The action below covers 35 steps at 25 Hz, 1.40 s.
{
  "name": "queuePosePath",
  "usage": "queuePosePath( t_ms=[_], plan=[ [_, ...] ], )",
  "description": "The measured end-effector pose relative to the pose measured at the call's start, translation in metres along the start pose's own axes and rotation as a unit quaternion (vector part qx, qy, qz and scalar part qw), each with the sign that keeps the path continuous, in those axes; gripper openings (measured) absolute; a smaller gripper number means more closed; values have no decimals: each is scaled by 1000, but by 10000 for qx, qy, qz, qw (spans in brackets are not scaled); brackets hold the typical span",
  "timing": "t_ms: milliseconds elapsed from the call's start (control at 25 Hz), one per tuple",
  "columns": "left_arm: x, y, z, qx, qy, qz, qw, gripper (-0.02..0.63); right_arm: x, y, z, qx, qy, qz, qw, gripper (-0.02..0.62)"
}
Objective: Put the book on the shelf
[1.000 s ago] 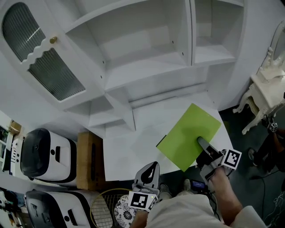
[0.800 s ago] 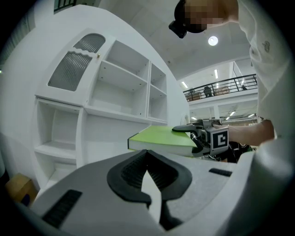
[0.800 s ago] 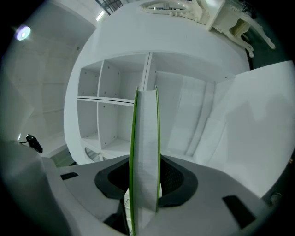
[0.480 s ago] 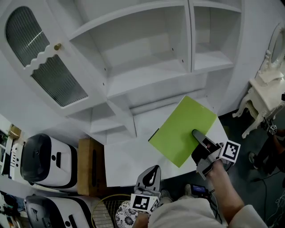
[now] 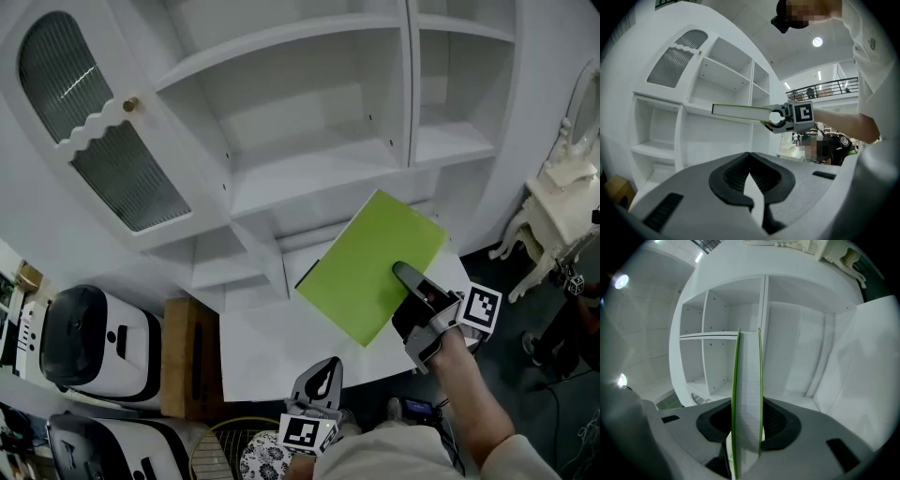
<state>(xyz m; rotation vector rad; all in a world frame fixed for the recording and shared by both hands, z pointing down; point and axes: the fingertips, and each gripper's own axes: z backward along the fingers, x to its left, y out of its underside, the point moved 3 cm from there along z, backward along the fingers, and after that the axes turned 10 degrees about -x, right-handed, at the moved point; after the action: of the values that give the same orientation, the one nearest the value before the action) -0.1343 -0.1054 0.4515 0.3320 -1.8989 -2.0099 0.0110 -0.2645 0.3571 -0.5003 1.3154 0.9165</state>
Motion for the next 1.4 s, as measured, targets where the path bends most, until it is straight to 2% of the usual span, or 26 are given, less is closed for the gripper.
queuePosePath(
  t_ms=[480, 920, 1400],
  plan=[
    [5, 7, 2, 63, -30, 83, 9999, 2, 18, -5, -45, -83, -42, 40, 9999, 146],
    [17, 6, 4, 53, -58, 83, 9999, 2, 24, -17, -83, -431, 89, 11, 9990, 146],
    [22, 9, 6, 97, -100, 124, 9998, 3, 15, -28, -115, -853, 334, -251, 9955, 146]
  ],
)
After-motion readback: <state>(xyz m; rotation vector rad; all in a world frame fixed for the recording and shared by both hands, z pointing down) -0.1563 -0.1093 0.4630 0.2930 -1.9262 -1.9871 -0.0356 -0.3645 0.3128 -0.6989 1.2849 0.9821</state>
